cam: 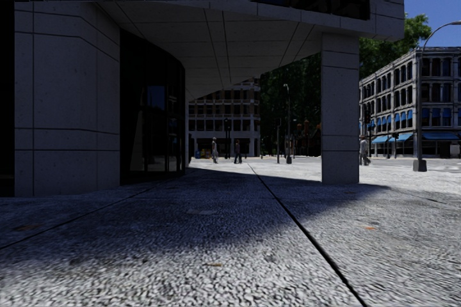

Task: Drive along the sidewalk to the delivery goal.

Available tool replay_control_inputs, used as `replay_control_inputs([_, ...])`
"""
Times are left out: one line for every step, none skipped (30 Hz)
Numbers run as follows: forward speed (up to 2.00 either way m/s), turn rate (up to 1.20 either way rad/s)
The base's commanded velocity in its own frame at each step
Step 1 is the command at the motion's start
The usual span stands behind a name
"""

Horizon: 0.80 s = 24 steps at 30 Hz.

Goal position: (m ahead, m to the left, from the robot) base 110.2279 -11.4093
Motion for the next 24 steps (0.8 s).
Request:
replay_control_inputs([0.00,-0.82])
replay_control_inputs([0.00,-0.68])
replay_control_inputs([0.00,-0.55])
replay_control_inputs([0.00,-0.55])
replay_control_inputs([0.00,-0.28])
replay_control_inputs([0.00,-0.09])
replay_control_inputs([0.00,0.00])
replay_control_inputs([0.00,0.00])
replay_control_inputs([0.00,0.00])
replay_control_inputs([0.00,0.00])
replay_control_inputs([0.00,0.00])
replay_control_inputs([0.00,0.00])
replay_control_inputs([0.00,0.00])
replay_control_inputs([0.00,0.00])
replay_control_inputs([0.00,0.00])
replay_control_inputs([0.00,0.00])
replay_control_inputs([0.00,0.00])
replay_control_inputs([0.00,0.00])
replay_control_inputs([0.00,0.00])
replay_control_inputs([0.00,0.00])
replay_control_inputs([0.00,0.00])
replay_control_inputs([0.00,0.00])
replay_control_inputs([0.00,0.15])
replay_control_inputs([0.00,0.58])
